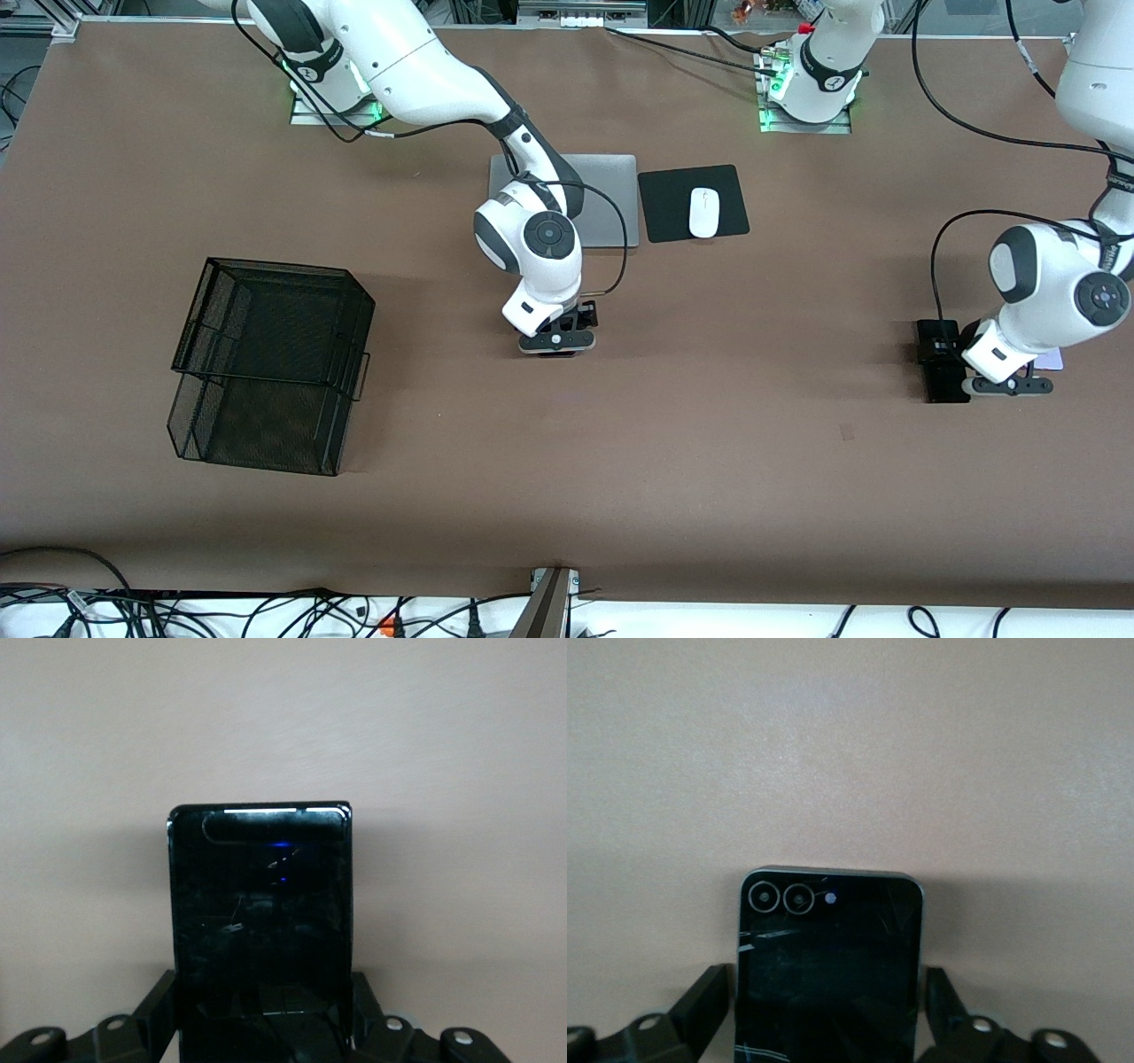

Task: Place phones with both arms
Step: 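Grasp the tall phone with the left gripper while the right gripper lifts the flip phone, then carry the flip phone to the basket while the left gripper sets the tall phone down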

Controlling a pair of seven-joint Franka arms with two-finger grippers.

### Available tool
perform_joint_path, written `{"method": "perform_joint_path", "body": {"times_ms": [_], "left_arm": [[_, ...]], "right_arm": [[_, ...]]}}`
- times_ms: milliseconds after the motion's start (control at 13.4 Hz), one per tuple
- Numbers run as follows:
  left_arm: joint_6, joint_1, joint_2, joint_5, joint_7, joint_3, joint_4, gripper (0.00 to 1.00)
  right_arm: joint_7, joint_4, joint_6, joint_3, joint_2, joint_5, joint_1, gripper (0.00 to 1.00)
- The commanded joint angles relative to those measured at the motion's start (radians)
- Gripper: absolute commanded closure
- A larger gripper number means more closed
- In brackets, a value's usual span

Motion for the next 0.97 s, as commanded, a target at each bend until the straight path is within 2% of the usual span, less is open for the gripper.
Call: {"method": "perform_joint_path", "body": {"times_ms": [0, 74, 149, 447, 595, 744, 893], "left_arm": [[-0.247, -0.016, -0.026, 0.002, -0.008, -0.066, 0.162, 0.66], [-0.306, -0.043, -0.026, 0.002, -0.016, -0.074, 0.202, 0.66], [-0.346, -0.076, -0.026, 0.000, -0.034, -0.074, 0.229, 0.66], [-0.470, -0.200, -0.032, 0.000, -0.110, -0.078, 0.308, 0.67], [-0.481, -0.272, -0.032, -0.004, -0.139, -0.080, 0.325, 0.67], [-0.480, -0.365, -0.026, -0.091, -0.224, -0.094, 0.326, 0.66], [-0.460, -0.514, 0.020, -0.144, -0.353, -0.094, 0.325, 0.67]], "right_arm": [[-0.017, -0.011, 0.016, 0.006, -0.013, -0.016, -0.005, 0.64], [-0.023, -0.007, 0.007, 0.006, -0.022, -0.012, -0.005, 0.83], [-0.025, -0.006, -0.021, 0.003, -0.040, -0.012, -0.007, 0.97], [-0.032, 0.010, -0.275, -0.026, -0.210, 0.004, -0.030, 1.00], [-0.077, 0.009, -0.411, -0.026, -0.308, 0.009, -0.080, 1.00], [-0.167, 0.007, -0.540, -0.031, -0.390, 0.029, -0.137, 1.00], [-0.250, -0.022, -0.633, -0.044, -0.460, 0.034, -0.204, 1.00]]}}
